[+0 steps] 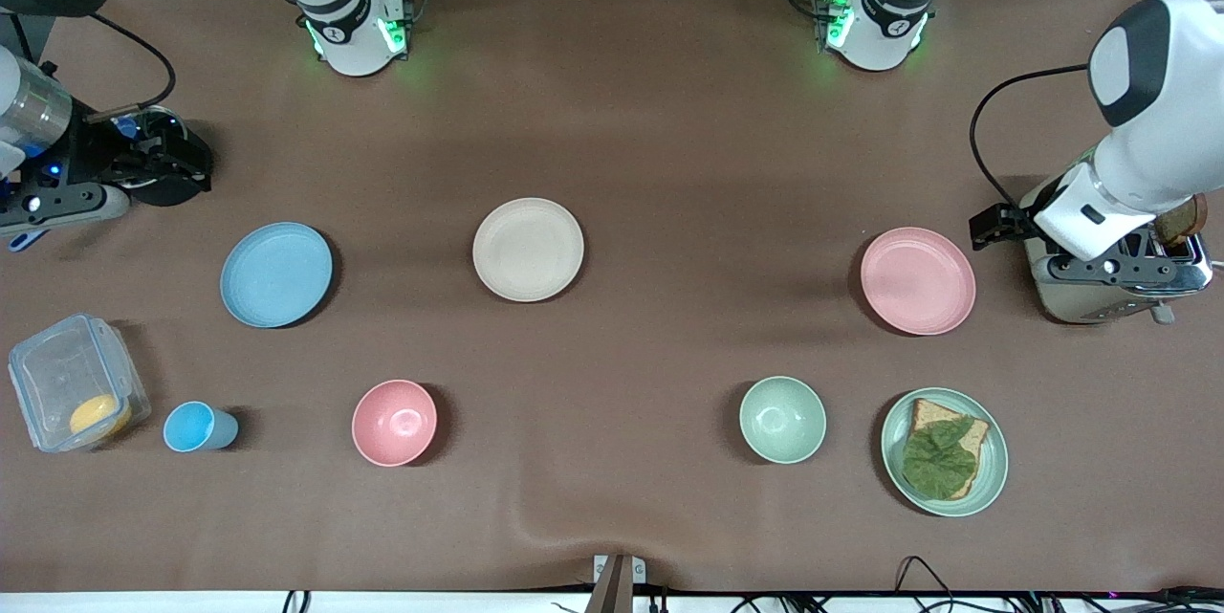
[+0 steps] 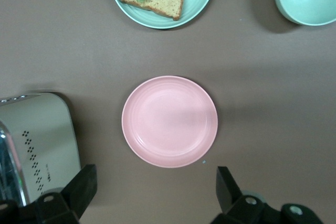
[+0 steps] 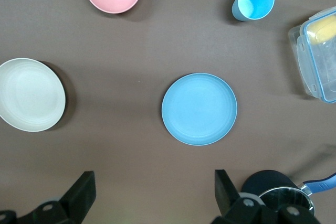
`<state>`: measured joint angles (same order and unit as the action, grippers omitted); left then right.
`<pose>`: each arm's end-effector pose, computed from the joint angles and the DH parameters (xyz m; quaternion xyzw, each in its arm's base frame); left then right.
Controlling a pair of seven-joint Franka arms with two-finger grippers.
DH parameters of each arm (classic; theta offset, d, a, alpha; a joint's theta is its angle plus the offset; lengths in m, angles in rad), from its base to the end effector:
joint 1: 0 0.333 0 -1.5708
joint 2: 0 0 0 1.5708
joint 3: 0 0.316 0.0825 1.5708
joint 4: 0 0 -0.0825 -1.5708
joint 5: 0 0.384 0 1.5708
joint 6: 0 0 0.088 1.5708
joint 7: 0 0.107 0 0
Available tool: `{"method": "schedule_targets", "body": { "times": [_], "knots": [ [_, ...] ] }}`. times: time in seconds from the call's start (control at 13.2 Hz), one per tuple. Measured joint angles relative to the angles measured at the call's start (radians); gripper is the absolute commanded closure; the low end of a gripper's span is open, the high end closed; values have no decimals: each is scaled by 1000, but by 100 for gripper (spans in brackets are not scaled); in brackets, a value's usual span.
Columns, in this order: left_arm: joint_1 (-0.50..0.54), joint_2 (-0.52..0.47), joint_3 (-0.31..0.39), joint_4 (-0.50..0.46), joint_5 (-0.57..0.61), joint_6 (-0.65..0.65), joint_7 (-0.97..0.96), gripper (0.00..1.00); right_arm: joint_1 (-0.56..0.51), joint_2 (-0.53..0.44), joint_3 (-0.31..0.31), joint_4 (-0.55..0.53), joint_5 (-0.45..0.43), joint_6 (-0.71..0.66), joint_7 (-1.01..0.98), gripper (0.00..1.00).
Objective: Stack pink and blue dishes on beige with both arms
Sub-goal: 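Lower the left gripper to the rim of the pink plate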
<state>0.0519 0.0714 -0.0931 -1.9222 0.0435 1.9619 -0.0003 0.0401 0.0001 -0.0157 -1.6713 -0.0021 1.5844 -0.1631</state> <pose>0.5731 -0.0199 0.4505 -0.9993 0.0290 0.0153 0.0170 0.5511 0.0132 0.5783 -0.9947 -0.0936 0.0435 0.0020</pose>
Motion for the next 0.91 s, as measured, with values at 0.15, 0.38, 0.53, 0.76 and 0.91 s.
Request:
{"method": "schedule_targets", "body": {
  "times": [0.15, 0.38, 0.53, 0.76, 0.91],
  "knots": [
    [17, 18, 0, -30, 0, 37, 0, 0, 0, 0, 0, 0, 0, 0, 0, 0],
    [39, 65, 1, -43, 27, 85, 0, 0, 0, 2, -1, 0, 0, 0, 0, 0],
    [48, 87, 0, -59, 37, 135, 0, 0, 0, 3, -2, 0, 0, 0, 0, 0],
    [67, 110, 0, -94, 39, 195, 0, 0, 0, 4, -4, 1, 0, 0, 0, 0],
    [71, 126, 0, -107, 39, 222, 0, 0, 4, 4, -2, 5, 1, 0, 0, 0]
  ]
}}
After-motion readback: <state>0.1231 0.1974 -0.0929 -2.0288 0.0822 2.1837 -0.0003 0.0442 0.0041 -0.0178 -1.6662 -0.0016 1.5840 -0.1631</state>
